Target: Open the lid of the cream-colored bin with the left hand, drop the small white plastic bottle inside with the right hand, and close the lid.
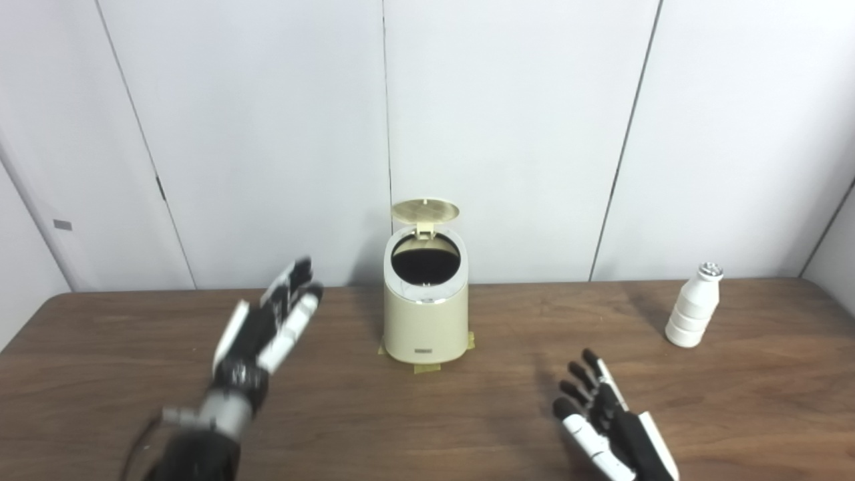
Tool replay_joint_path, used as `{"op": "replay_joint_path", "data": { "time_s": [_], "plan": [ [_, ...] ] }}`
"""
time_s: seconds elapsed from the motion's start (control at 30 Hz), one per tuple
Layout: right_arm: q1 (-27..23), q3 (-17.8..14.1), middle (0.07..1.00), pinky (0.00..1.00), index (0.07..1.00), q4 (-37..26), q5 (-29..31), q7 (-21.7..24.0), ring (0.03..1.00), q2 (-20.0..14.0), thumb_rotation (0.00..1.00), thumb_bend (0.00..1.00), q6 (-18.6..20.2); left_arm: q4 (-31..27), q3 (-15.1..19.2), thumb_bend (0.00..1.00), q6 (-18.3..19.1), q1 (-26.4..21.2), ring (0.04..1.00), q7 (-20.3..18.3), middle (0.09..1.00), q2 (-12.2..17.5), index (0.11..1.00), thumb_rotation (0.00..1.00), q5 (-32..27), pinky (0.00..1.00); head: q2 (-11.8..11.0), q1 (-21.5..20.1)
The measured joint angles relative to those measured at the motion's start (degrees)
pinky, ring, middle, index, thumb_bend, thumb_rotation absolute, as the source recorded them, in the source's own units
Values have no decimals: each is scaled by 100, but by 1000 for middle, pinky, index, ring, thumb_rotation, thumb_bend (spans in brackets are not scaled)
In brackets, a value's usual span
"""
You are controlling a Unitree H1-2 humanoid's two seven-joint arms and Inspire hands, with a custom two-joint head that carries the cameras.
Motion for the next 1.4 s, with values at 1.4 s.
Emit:
{"op": "replay_joint_path", "data": {
  "time_s": [1.4],
  "plan": [
    [-956, -1963, 861, 559, 876, -159, -595, -436, 730, -1224, 170, 788, 1490, -41, -790, 513, -876, 1619, 967, 1549, 980, 318, 1000, 727, -1728, 939, 299, -1749]
  ]
}}
